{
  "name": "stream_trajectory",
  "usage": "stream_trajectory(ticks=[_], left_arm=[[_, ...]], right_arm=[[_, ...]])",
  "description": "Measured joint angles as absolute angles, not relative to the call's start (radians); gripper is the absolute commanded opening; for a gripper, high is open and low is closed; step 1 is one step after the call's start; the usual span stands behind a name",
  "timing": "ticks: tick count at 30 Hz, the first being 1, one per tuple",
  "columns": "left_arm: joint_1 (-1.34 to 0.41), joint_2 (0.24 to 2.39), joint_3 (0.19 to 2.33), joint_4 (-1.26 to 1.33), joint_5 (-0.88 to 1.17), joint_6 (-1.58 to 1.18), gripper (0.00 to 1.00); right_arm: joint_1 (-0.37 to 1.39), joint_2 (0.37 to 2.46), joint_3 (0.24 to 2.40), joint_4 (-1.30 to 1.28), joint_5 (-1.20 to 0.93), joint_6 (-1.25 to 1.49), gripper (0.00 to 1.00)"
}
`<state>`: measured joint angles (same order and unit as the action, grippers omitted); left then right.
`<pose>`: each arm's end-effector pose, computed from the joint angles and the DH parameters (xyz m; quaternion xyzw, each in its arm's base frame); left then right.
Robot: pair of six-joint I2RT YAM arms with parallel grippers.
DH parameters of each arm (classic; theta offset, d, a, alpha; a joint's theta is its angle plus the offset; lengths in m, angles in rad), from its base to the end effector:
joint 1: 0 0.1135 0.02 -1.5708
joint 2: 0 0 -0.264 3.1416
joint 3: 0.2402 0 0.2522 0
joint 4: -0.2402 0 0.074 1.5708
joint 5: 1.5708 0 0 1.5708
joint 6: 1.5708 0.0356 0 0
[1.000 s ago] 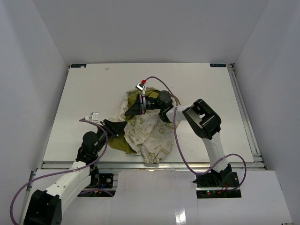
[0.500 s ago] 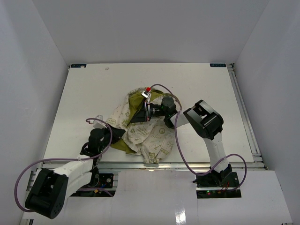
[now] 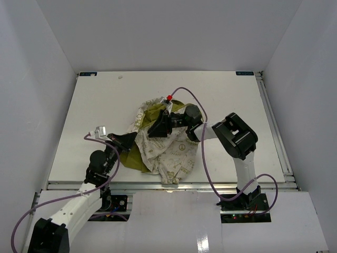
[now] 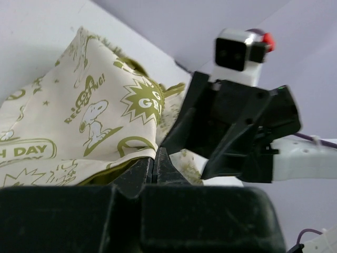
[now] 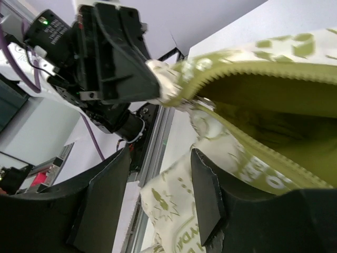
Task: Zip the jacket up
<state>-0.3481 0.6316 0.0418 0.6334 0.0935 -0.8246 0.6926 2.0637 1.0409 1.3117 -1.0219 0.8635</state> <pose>0.1429 -0.0554 0.1878 -0.1302 0.6792 -0.4262 0.5832 0.2981 0.2868 0.1946 -0.3460 0.5531 0.6990 0.2928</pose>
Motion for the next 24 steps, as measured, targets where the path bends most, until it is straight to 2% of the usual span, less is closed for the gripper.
stream_trajectory(ticks=[5, 16, 24], left_arm=[[-0.348, 0.583, 0.042, 0.666, 0.102, -0.820, 0.00], [-0.347, 0.657, 0.042, 0.744, 0.145, -0.820, 0.00], [-0.346, 0.643, 0.042, 0.748, 0.151, -0.820, 0.00]], right_arm=[[0.693, 2.103, 1.088, 1.310, -1.050, 0.843, 0.59], [0.692, 2.127, 1.116, 1.310, -1.041, 0.763, 0.58], [0.677, 1.993, 1.008, 1.287, -0.972, 0.579, 0.58]])
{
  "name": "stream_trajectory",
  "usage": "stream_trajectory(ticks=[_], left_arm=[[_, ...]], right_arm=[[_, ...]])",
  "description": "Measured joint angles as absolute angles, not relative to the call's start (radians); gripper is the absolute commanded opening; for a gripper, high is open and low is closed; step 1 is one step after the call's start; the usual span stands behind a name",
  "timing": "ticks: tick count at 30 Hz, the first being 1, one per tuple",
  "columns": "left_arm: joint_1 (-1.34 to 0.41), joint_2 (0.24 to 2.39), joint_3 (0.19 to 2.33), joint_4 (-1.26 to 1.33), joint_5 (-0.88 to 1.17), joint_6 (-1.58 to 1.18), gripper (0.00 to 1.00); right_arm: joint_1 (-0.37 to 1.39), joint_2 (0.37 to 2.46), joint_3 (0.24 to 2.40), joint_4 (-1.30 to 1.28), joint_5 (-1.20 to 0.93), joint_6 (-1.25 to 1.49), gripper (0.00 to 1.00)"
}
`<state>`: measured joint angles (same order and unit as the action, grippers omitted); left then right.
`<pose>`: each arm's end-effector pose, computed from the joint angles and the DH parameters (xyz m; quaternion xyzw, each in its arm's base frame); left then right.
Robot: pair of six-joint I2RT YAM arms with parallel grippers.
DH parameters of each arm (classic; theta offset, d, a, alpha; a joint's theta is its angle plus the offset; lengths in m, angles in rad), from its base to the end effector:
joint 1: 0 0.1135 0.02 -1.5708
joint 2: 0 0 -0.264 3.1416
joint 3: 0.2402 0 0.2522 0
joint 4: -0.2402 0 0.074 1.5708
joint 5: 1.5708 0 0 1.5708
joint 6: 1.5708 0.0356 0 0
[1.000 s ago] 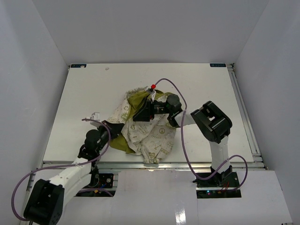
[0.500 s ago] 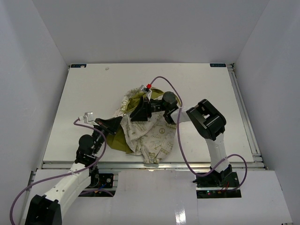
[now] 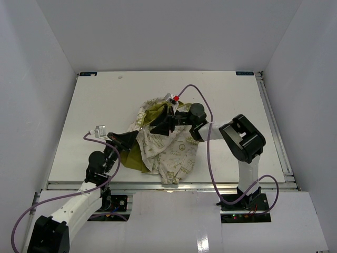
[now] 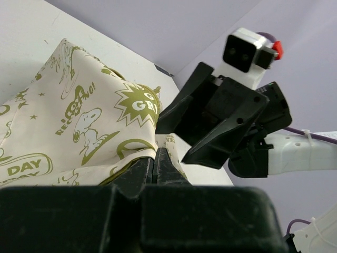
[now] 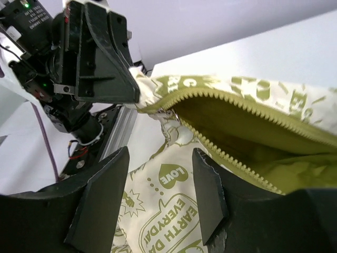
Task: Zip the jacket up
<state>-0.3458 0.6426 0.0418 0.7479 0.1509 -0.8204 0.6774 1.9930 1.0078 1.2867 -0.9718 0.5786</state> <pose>0.1418 -0.0568 0.1987 -0.0976 0.6465 -0.4568 0.6031 0.2959 0.2757 0.2113 -0.4015 0.5051 0.6424 0.4135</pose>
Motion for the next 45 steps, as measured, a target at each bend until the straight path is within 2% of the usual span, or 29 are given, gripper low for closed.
stream_trajectory(ticks=[6, 19, 31, 45], left_arm=[[-0.346, 0.632, 0.042, 0.748, 0.152, -0.820, 0.00], [-0.346, 0.631, 0.042, 0.749, 0.160, -0.821, 0.00], [-0.346, 0.631, 0.042, 0.749, 0.166, -0.824, 0.00], [-0.346, 0.634, 0.042, 0.760, 0.166, -0.828, 0.00]], right_arm=[[0.674, 1.904, 0.984, 1.277, -0.928, 0.456, 0.58], [0.675, 1.921, 1.006, 1.177, -0.897, 0.381, 0.57], [0.687, 1.944, 1.035, 1.181, -0.884, 0.359, 0.51], [0.708, 1.979, 1.049, 1.248, -0.889, 0.366, 0.48]])
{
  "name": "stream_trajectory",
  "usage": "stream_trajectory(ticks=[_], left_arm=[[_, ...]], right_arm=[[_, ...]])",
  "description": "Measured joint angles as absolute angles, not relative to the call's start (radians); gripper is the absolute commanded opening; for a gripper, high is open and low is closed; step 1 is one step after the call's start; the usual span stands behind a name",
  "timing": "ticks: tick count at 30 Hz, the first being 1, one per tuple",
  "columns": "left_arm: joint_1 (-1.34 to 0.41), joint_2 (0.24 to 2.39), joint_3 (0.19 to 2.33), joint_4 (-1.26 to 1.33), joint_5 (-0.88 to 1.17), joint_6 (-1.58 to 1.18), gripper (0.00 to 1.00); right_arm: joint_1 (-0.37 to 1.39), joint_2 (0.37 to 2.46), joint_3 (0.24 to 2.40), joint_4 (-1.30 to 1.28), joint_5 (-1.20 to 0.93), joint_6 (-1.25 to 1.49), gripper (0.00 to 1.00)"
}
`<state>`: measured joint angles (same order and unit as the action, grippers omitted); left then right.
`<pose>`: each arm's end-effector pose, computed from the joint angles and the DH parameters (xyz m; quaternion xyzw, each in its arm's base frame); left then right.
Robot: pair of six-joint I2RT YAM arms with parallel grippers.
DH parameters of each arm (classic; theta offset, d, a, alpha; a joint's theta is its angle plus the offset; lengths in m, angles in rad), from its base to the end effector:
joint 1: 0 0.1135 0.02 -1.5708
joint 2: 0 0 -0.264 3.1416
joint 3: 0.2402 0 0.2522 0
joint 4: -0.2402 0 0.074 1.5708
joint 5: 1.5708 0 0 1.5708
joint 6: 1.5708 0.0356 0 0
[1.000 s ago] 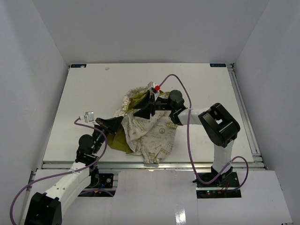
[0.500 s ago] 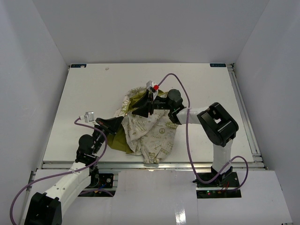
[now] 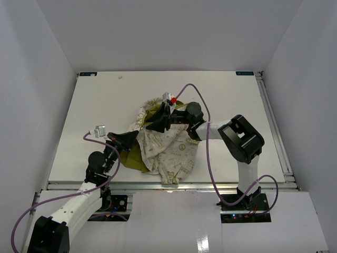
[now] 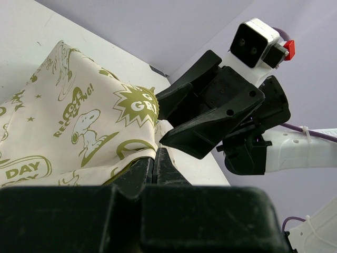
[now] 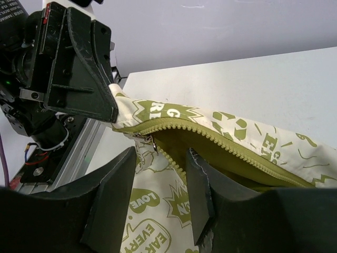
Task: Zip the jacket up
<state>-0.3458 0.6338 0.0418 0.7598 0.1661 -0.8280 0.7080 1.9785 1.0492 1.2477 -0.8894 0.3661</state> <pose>0.1406 -0.0569 0.2012 -0.0920 0.6397 -0.4661 0.6042 0.2942 0.2882 0.2257 -0.4335 0.4621 0.5908 0.4995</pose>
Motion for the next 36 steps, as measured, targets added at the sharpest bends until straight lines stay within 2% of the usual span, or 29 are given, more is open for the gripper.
stream_trajectory(ticks=[36], left_arm=[[-0.346, 0.640, 0.042, 0.772, 0.166, -0.830, 0.00]], right_arm=[[0.749, 1.999, 1.079, 1.283, -0.893, 0.384, 0.38]])
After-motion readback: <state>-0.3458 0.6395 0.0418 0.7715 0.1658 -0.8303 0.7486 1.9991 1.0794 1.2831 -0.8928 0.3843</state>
